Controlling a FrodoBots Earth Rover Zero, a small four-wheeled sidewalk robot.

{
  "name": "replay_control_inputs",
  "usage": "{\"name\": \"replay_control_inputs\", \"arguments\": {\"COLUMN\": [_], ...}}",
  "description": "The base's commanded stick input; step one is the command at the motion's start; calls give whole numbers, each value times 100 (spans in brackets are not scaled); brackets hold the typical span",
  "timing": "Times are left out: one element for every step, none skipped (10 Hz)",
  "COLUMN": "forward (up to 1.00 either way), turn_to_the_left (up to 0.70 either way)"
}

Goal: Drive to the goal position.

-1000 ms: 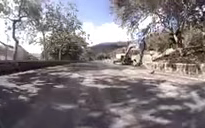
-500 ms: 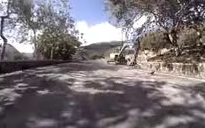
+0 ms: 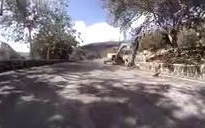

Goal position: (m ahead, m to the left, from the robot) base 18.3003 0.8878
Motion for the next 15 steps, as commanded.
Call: {"name": "replay_control_inputs", "arguments": {"forward": [70,70,70,70,70,70,70,70,70,70,70,70,70,70,70], "turn_to_the_left": [27,0,0,0,0,0,0,0,0,0,0,0,0,-5,-16]}}
